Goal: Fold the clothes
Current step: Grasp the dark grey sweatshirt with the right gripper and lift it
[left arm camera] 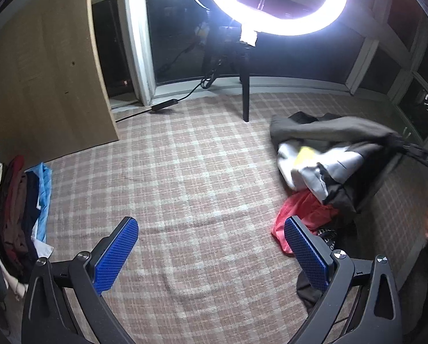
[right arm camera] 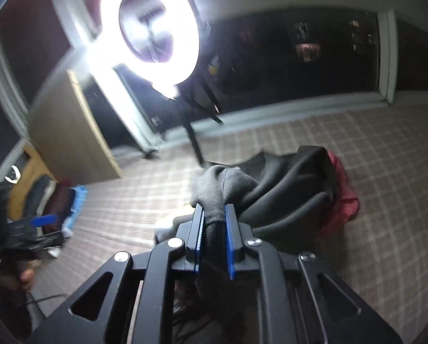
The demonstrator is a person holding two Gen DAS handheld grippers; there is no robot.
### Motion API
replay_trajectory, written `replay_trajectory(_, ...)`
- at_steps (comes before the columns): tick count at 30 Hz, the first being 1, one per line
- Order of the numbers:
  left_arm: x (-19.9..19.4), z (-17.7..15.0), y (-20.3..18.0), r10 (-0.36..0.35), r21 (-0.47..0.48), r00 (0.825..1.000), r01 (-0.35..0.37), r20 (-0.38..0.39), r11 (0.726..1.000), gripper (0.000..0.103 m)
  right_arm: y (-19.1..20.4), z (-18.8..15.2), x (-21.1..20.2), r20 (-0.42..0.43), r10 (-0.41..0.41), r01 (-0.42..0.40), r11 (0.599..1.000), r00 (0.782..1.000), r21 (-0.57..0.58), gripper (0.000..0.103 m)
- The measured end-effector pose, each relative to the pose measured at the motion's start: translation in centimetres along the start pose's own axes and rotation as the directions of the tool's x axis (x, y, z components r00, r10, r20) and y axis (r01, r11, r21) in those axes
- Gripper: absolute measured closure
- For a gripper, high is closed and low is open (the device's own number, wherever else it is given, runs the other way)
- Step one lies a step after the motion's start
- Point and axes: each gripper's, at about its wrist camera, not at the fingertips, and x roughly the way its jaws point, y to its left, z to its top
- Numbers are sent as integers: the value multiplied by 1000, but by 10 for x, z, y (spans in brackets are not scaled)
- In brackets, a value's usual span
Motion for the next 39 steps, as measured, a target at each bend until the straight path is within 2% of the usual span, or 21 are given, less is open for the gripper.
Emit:
replay_trajectory(3,3,0,-3,-29,27,1000,29,-9,999,1,-1,-24,-48,19,-14,13,1000,1000,22,92)
replay_trajectory(5,8,0,-10,-60,56,998,61,-23,997,1,-14,-54,-77,1,-76,76,995,997,72,92)
replay_trajectory(6,12,0,-15,-73,73,997,75,-32,995,1,-25,-72,-79,-48,-159,163,982,986,90,92)
replay_trajectory(7,16,1,-21,-84,90,996,88,-42,992,1,-36,-89,-80,-99,-243,253,962,965,104,92)
replay_trajectory(9,29,4,-40,-121,136,990,130,-72,982,1,-59,-124,-83,-204,-399,427,897,894,116,92)
replay_trajectory(11,44,10,-61,-168,179,980,185,-106,966,1,-70,-143,-79,-249,-426,467,873,870,137,91)
replay_trajectory(12,52,16,-73,-185,199,976,205,-114,958,1,-69,-144,-78,-240,-418,459,875,876,155,88)
replay_trajectory(13,60,23,-83,-197,217,973,219,-118,951,1,-67,-142,-75,-219,-399,437,883,890,168,75)
replay_trajectory(14,68,30,-94,-209,236,970,233,-122,944,1,-64,-137,-69,-185,-374,404,899,909,167,46)
replay_trajectory(16,85,46,-111,-218,262,968,244,-125,934,1,-66,-127,-52,-150,-372,393,908,916,149,19)
replay_trajectory(22,149,105,-134,-191,255,971,222,-142,941,1,-108,-95,8,-140,-373,390,913,917,117,19)
replay_trajectory(25,198,118,-140,-250,187,932,304,-263,934,1,-144,-84,34,-192,-290,326,925,938,195,19)
replay_trajectory(27,227,114,-155,-315,143,877,386,-361,911,1,-158,-85,50,-241,-191,253,931,952,262,19)
replay_trajectory(28,234,110,-163,-320,152,867,400,-382,904,2,-161,-87,56,-254,-132,206,935,958,289,19)
replay_trajectory(29,239,106,-170,-317,169,863,407,-394,898,5,-160,-91,61,-263,-109,186,940,959,287,19)
replay_trajectory(31,242,99,-181,-342,188,849,443,-403,877,43,-153,-99,63,-281,-151,223,944,948,244,19)
replay_trajectory(32,237,97,-184,-383,185,836,480,-394,857,78,-151,-102,60,-274,-146,215,947,951,241,27)
replay_trajectory(33,232,96,-185,-408,182,829,500,-382,847,94,-149,-105,58,-266,-138,204,949,954,239,41)
replay_trajectory(34,222,95,-186,-410,197,837,499,-363,844,94,-148,-107,54,-256,-108,175,950,961,257,86)
replay_trajectory(35,212,94,-187,-413,218,843,500,-345,838,96,-148,-108,50,-246,-75,144,950,966,276,100)
replay_trajectory(39,154,95,-180,-468,245,842,530,-269,812,98,-131,-98,20,-157,-52,95,954,986,286,100)
